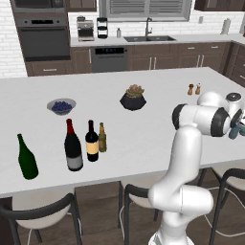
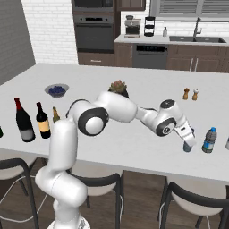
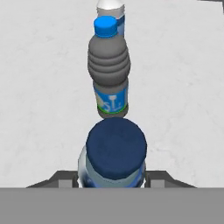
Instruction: Move the plastic bottles in the middle to the plastics group, and the glass bottles in the middle to the glass group.
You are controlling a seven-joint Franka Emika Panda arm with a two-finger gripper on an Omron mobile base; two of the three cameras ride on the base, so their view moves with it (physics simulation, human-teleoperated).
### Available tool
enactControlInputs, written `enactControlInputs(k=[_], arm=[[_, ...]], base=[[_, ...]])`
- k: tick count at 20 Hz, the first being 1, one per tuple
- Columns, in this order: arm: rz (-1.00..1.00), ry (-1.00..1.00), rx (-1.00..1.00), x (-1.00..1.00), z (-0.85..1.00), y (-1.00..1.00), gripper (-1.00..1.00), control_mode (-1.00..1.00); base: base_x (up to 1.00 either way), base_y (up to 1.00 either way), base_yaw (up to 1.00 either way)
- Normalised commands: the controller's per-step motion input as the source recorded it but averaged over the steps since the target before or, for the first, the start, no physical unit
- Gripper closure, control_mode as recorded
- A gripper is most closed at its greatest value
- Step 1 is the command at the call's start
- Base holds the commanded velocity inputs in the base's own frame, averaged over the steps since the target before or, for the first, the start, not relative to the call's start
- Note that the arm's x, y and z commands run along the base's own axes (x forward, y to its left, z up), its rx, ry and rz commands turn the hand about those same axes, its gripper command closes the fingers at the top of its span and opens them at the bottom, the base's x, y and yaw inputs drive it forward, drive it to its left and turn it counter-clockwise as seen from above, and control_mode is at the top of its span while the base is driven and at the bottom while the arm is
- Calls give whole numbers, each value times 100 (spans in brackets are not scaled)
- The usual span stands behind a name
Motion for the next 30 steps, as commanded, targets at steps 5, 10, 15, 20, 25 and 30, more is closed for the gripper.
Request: enactControlInputs(k=[5,10,15,20,25,30], arm=[[0,0,0,3,-21,0,100,-100],[0,0,0,6,-5,-2,100,-100],[0,0,0,17,1,-23,100,-100],[0,0,0,2,0,-15,100,-100],[0,0,0,0,0,-1,100,-100],[0,0,0,0,-23,0,100,-100]], base=[[0,0,0],[0,0,0],[0,0,0],[0,0,0],[0,0,0],[0,0,0]])
